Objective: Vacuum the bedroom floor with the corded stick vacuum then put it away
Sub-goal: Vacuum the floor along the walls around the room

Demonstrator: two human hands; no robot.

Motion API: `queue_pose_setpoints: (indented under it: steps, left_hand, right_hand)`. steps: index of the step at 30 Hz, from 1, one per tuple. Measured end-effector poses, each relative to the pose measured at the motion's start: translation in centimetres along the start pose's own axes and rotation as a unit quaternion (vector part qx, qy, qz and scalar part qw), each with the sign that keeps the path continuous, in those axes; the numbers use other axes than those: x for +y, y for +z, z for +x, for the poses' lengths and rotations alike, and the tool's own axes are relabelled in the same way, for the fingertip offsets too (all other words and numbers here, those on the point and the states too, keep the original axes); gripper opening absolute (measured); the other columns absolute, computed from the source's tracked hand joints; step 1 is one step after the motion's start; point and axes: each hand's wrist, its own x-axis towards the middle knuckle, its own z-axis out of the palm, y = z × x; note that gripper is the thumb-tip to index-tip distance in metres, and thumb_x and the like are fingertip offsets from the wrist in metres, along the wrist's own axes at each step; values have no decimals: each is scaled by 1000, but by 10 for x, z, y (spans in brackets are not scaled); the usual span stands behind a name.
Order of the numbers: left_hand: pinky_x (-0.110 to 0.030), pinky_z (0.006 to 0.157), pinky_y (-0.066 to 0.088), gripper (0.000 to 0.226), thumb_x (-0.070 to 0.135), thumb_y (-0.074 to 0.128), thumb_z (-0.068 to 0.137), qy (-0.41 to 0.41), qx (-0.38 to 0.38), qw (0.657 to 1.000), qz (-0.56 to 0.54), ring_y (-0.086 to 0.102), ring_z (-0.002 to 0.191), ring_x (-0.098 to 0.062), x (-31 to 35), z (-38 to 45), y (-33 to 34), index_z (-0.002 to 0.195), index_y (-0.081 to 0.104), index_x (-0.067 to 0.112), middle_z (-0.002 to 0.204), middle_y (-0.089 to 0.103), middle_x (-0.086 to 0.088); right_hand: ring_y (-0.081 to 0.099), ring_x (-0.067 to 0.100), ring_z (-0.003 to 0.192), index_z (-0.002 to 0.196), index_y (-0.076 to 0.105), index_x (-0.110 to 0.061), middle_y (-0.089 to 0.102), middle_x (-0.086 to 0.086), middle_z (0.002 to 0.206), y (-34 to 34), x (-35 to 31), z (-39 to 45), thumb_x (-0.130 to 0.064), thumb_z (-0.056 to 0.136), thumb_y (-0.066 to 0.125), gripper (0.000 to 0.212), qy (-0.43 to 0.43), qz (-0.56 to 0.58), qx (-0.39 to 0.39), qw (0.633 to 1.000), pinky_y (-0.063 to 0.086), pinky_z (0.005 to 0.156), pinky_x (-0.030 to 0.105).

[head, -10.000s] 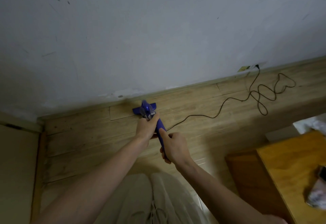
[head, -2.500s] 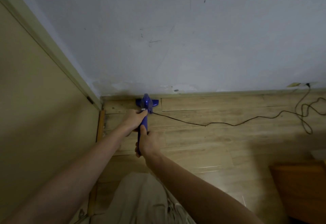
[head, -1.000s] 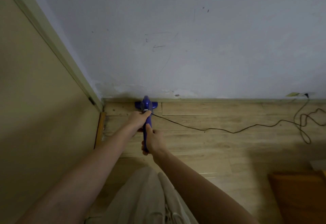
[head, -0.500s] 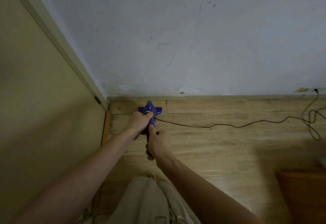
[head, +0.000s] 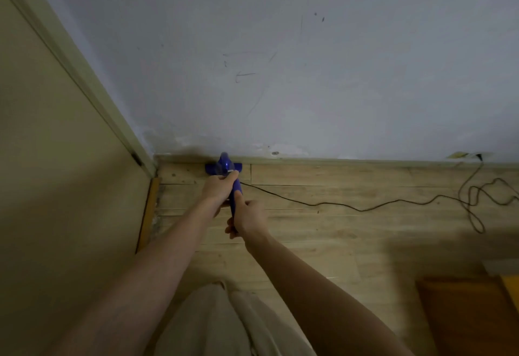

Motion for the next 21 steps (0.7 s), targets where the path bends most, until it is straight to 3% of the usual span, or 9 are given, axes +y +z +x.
queue_pose_setpoints:
  steps: [2, 4, 7, 15, 21]
  left_hand:
    - [-31, 61, 51, 38, 40, 58, 91, -4, 11, 1000, -13, 66, 90, -30, -1, 4, -2, 102, 67, 5, 101, 69, -16]
    - [-42, 77, 57, 36, 40, 60, 89, -7, 18, 1000, -19, 67, 92, -34, -1, 9, -8, 98, 67, 6, 100, 70, -19]
    - [-49, 91, 53, 32, 38, 58, 91, -1, 29, 999, -21, 67, 93, -36, -4, 7, -17, 89, 65, 7, 95, 70, -20]
    - [-51, 87, 55, 31, 32, 64, 83, -26, 65, 992, -100, 68, 90, -34, -27, -8, -20, 99, 65, 4, 100, 71, -18]
    - [-33, 69, 49, 34, 34, 62, 90, -36, 130, 987, -89, 59, 81, -22, -30, -30, -20, 101, 58, 3, 93, 61, -9]
  right_hand:
    - [57, 11, 48, 108, 60, -4, 62, 6, 72, 5, 0, 2, -42, 102, 38, 44, -2, 4, 0, 1000, 49, 47, 23]
    - [57, 11, 49, 109, 59, -5, 61, 6, 75, 12, -3, 4, -42, 102, 37, 44, -1, 4, -7, 1000, 48, 46, 22]
    - [54, 10, 53, 108, 57, -8, 59, 4, 77, 19, -5, 1, -42, 102, 38, 39, 3, -11, -19, 1000, 44, 47, 21]
    - [50, 9, 47, 101, 61, -5, 57, 3, 69, -6, -3, -20, -40, 101, 44, 39, -45, -115, -48, 991, 38, 38, 19]
    - [51, 11, 49, 106, 58, -2, 58, 6, 70, -18, -10, -43, -40, 100, 45, 41, -32, -108, -97, 989, 43, 44, 21]
